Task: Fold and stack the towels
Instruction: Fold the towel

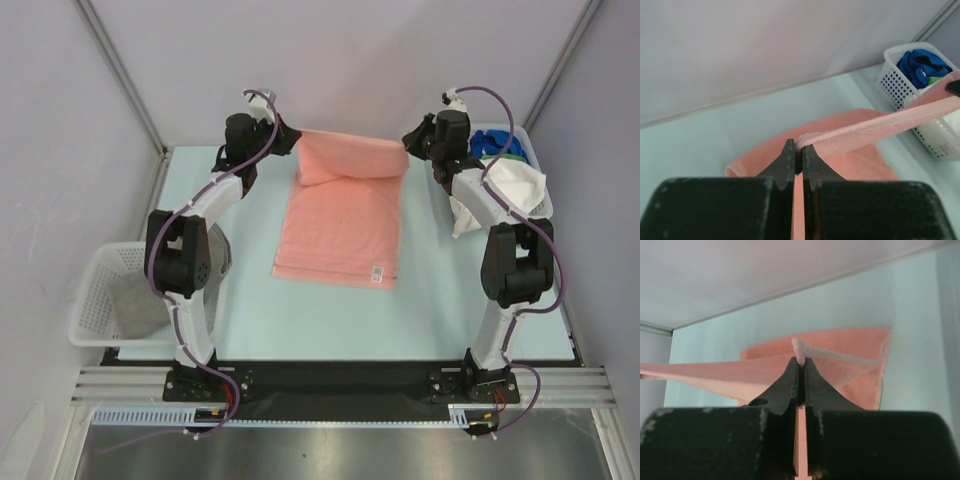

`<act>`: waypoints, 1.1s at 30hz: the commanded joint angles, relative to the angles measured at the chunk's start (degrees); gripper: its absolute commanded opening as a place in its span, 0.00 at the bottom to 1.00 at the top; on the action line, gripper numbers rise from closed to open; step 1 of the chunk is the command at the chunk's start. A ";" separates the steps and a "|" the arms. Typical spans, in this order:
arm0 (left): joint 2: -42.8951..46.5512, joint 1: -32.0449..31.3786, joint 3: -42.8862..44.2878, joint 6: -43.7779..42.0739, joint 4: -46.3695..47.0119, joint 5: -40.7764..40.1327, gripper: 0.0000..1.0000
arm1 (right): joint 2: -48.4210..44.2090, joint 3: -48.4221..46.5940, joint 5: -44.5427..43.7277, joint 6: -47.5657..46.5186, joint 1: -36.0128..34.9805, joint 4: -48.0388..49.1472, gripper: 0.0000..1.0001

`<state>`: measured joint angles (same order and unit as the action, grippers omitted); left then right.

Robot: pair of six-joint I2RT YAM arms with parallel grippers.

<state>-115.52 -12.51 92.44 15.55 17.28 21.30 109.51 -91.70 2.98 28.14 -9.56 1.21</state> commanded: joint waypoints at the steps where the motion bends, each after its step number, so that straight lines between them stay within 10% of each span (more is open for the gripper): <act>1: 7.32 2.05 -3.67 0.27 3.03 -3.29 0.01 | -7.47 5.63 -3.77 0.60 1.30 2.04 0.00; 20: 16.47 1.88 -9.03 -1.14 -5.94 -3.99 0.01 | -17.14 15.76 -1.75 2.27 -2.74 -4.64 0.00; 33: 23.94 1.53 -28.97 5.70 -2.60 -3.90 0.08 | -19.42 25.95 0.36 3.67 -6.43 -5.08 0.00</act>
<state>-95.88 -12.47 67.16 18.02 11.09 21.02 93.08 -68.62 4.38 31.57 -14.83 -2.55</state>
